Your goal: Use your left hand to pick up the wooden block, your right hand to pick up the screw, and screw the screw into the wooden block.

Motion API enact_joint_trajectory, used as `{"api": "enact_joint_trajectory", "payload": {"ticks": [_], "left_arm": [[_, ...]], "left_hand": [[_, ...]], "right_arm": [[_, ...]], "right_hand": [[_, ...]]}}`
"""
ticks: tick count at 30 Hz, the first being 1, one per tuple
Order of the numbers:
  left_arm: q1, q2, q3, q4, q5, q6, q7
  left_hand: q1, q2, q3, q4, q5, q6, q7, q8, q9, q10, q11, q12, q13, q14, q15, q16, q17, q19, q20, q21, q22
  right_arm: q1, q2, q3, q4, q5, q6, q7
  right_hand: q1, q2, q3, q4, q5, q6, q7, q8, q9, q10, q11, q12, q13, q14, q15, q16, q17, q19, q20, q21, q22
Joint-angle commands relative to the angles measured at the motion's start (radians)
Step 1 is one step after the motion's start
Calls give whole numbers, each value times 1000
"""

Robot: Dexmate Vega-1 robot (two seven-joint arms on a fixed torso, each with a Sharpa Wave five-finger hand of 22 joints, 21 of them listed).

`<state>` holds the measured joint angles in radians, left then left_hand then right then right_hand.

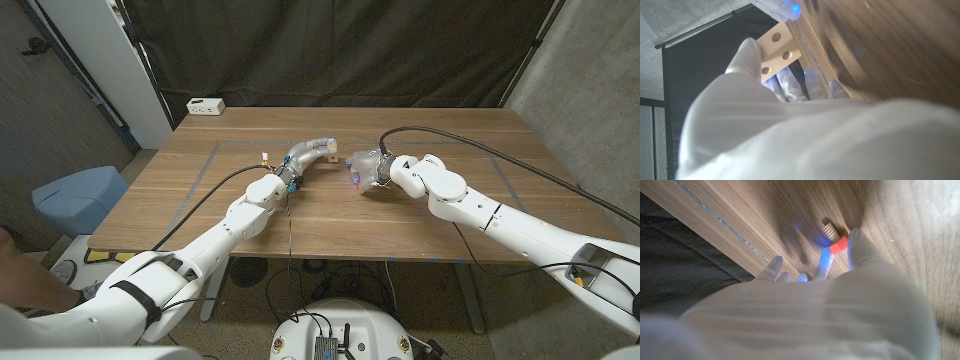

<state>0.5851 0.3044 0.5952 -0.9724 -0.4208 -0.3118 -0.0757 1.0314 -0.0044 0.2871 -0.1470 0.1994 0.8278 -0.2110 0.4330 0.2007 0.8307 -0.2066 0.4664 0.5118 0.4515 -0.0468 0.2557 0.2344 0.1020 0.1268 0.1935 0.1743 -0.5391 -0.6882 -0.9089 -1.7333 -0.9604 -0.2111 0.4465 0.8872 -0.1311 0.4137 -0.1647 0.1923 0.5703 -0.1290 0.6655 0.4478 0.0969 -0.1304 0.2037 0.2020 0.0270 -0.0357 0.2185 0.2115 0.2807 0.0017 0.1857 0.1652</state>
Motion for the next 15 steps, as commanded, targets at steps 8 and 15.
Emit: {"api": "enact_joint_trajectory", "payload": {"ticks": [8, 15], "left_arm": [[4, 1, -1, -4, -3, 1, 1], [4, 0, 0, -4, -3, 1, -1]], "left_hand": [[-25, 49, 0, 5, 6, 69, 36, 13, 10, 24, -15, 4, 34, 7, -101, 3, 4, 7, -2, 8, 6], [-26, 49, -1, 5, 7, 68, 35, 13, 10, 26, -15, 4, 36, 8, -100, 3, 4, 7, -1, 7, 6]], "right_arm": [[1, -4, -5, 14, 1, 19, -34], [-2, -9, -2, 13, 3, 26, -43]], "right_hand": [[17, 8, 17, 0, 1, 34, -3, 28, 14, 25, -8, 5, 5, 24, -15, 8, 3, 20, -6, 7, 2], [21, 9, 21, 0, 1, 58, -7, 46, 19, 37, -13, 6, 5, 32, -21, 10, 3, 25, -13, 7, 2]]}}
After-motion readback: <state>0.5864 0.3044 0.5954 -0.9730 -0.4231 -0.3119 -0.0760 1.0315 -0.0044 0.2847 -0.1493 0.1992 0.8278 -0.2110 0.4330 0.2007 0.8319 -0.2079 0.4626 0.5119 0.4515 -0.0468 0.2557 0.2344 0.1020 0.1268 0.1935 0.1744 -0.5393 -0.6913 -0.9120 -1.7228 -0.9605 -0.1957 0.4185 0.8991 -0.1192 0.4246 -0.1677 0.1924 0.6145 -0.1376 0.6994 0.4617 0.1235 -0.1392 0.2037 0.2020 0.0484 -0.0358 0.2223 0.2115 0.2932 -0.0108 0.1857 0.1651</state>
